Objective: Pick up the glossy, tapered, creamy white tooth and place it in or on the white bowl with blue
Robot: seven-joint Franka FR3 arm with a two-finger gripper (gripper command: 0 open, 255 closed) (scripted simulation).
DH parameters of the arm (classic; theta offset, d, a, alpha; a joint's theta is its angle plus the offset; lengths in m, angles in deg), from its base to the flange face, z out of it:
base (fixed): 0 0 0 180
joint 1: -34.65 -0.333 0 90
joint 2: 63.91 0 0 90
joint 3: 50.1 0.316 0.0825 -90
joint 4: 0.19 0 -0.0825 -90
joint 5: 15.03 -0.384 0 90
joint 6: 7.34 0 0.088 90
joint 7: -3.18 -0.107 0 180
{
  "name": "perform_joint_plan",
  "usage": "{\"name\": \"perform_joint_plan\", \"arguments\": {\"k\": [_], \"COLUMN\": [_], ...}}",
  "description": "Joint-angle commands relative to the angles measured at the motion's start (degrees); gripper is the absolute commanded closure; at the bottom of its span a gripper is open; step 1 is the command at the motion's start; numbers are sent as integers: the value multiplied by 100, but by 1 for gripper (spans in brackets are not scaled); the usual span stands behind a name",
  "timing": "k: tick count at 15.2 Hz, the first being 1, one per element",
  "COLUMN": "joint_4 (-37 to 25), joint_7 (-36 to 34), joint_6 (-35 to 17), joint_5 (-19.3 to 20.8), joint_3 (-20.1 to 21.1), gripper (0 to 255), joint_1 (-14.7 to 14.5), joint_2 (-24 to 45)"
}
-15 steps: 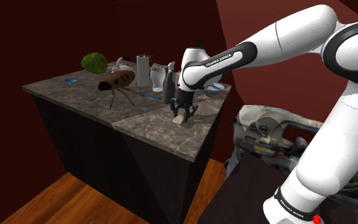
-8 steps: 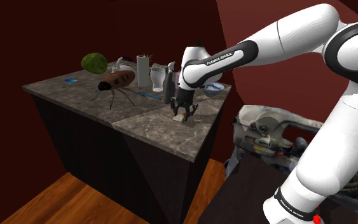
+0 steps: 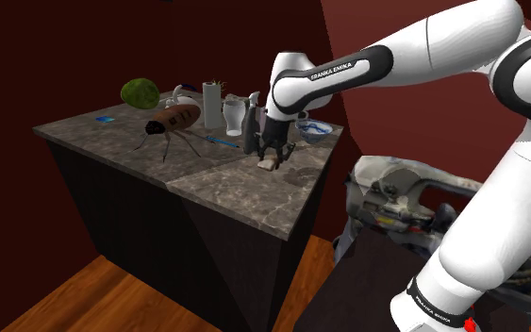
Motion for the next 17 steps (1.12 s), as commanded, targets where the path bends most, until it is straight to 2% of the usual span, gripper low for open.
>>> {"name": "perform_joint_plan", "arguments": {"k": [1,17], "joint_4": [-92,-1068], "joint_7": [4,-55], "joint_6": [154,1361], "joint_5": [-8,-17], "joint_3": [-7,-35], "gripper": [255,255], "joint_1": [6,28], "joint_2": [-60,-298]}}
